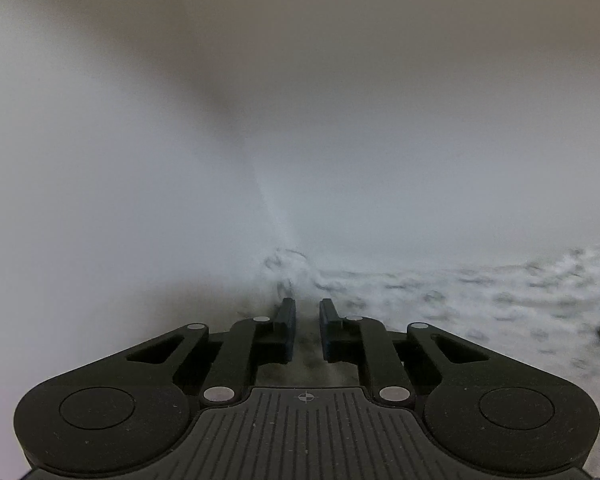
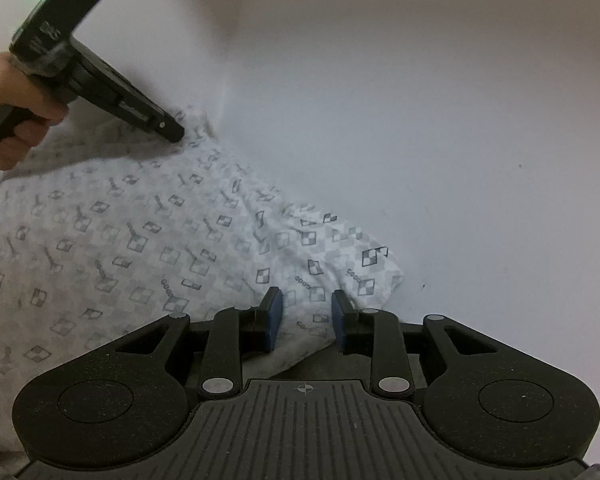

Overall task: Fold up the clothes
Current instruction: 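Lift the folded shirt with both grippers and carry it toward the clothes stack, then lower the shirt onto the grey clothes stack and open both grippers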

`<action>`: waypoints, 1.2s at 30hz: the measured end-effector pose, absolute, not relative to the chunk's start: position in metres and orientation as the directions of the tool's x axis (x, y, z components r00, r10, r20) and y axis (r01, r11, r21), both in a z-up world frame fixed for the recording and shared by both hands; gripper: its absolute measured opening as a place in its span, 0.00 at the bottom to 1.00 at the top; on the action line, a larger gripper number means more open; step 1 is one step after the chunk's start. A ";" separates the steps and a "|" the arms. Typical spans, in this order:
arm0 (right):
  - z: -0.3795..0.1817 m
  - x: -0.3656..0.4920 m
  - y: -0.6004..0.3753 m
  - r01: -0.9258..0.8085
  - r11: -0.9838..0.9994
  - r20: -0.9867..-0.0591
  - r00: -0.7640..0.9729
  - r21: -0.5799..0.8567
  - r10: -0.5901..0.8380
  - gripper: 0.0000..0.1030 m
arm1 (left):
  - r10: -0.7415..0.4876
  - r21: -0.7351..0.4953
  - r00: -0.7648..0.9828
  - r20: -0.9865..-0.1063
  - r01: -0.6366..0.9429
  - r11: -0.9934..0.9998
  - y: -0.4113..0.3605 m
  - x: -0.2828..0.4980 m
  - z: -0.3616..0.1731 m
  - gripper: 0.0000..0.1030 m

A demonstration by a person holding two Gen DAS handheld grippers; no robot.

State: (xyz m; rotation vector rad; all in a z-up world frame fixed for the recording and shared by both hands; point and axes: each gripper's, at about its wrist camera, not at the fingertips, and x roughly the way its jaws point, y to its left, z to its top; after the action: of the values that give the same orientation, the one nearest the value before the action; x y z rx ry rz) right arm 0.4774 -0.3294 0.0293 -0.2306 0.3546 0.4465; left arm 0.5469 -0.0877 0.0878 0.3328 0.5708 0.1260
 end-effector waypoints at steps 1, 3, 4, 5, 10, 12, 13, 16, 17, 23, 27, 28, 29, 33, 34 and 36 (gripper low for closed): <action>0.032 0.474 -0.330 -0.455 0.879 -0.383 0.844 -0.143 0.375 0.30 | 0.205 0.332 0.835 -0.511 -0.028 0.943 -0.087 0.545 0.091 0.15; 0.042 0.460 -0.338 -0.454 0.882 -0.366 0.848 -0.125 0.384 0.42 | 0.189 0.318 0.846 -0.499 -0.025 0.948 -0.088 0.535 0.099 0.25; 0.048 0.452 -0.343 -0.453 0.884 -0.355 0.850 -0.114 0.390 0.53 | 0.176 0.308 0.856 -0.486 -0.020 0.951 -0.091 0.526 0.104 0.41; 0.053 0.444 -0.347 -0.453 0.886 -0.345 0.851 -0.102 0.396 0.56 | 0.162 0.299 0.866 -0.474 -0.015 0.954 -0.093 0.516 0.109 0.52; 0.080 0.396 -0.354 -0.514 0.858 -0.338 0.807 0.001 0.484 0.56 | 0.069 0.181 0.899 -0.432 0.012 0.983 -0.101 0.448 0.136 0.77; 0.086 0.376 -0.350 -0.546 0.837 -0.345 0.778 0.042 0.525 0.56 | 0.034 0.150 0.905 -0.424 0.033 0.988 -0.104 0.413 0.143 0.79; 0.088 0.365 -0.348 -0.555 0.830 -0.351 0.768 0.054 0.536 0.59 | 0.021 0.140 0.905 -0.426 0.043 0.989 -0.107 0.396 0.147 0.81; 0.088 0.333 -0.340 -0.566 0.820 -0.371 0.746 0.084 0.553 0.80 | -0.006 0.125 0.905 -0.425 0.065 0.990 -0.113 0.337 0.151 1.00; 0.088 0.322 -0.336 -0.571 0.815 -0.377 0.736 0.098 0.562 0.80 | -0.014 0.115 0.906 -0.423 0.069 0.991 -0.114 0.316 0.150 1.00; 0.074 0.251 -0.303 -0.625 0.753 -0.457 0.620 0.204 0.638 0.88 | -0.047 0.050 0.889 -0.455 0.079 0.996 -0.111 0.205 0.136 1.00; 0.055 0.200 -0.271 -0.626 0.758 -0.509 0.600 0.181 0.617 0.95 | -0.054 0.024 0.877 -0.477 0.074 0.997 -0.099 0.126 0.103 1.00; 0.049 0.187 -0.265 -0.623 0.761 -0.521 0.596 0.179 0.611 0.98 | -0.047 0.005 0.877 -0.478 0.056 0.998 -0.094 0.106 0.092 1.00; 0.044 0.173 -0.258 -0.621 0.764 -0.533 0.592 0.176 0.605 1.00 | -0.035 -0.009 0.874 -0.484 0.035 0.999 -0.086 0.091 0.082 1.00; 0.022 0.136 -0.234 -0.638 0.749 -0.588 0.541 0.179 0.601 1.00 | 0.010 -0.033 0.846 -0.533 -0.032 0.999 -0.052 0.040 0.051 1.00; 0.020 0.127 -0.228 -0.644 0.747 -0.593 0.542 0.162 0.596 1.00 | 0.022 -0.033 0.837 -0.546 -0.048 0.998 -0.044 0.030 0.047 1.00; 0.019 0.112 -0.219 -0.642 0.756 -0.597 0.558 0.131 0.577 1.00 | 0.041 -0.031 0.822 -0.568 -0.072 0.997 -0.030 0.012 0.038 1.00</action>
State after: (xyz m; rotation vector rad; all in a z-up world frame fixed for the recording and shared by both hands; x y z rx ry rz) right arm 0.1116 -0.2190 0.0194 -0.1055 0.6642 0.7204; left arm 0.0124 -0.0304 0.0381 -0.0522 0.6029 0.0602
